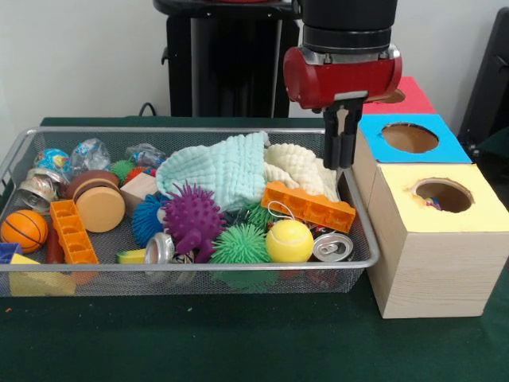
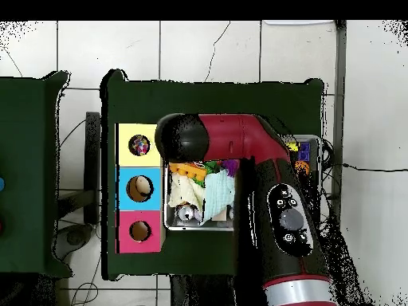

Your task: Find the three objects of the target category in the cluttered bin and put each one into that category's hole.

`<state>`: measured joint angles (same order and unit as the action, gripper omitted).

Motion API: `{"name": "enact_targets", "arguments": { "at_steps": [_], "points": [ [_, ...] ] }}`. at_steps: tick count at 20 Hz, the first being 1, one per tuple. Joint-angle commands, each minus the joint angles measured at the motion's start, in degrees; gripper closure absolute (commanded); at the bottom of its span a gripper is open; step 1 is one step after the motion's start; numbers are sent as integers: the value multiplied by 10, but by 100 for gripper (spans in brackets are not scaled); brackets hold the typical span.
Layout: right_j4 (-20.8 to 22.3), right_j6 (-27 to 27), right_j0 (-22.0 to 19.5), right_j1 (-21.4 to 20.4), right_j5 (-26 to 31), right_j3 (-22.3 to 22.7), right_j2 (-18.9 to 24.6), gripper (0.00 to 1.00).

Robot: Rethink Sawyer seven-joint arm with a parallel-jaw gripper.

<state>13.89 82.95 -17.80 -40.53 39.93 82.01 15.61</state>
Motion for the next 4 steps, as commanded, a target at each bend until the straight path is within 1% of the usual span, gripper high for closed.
{"name": "enact_targets", "arguments": {
  "at_steps": [1, 3, 4],
  "points": [
    [22, -89, -27, 12, 59, 5, 58, 100],
    [24, -90, -30, 11, 61, 8, 61, 100],
    [26, -92, -29, 10, 78, 8, 60, 100]
  ]
}}
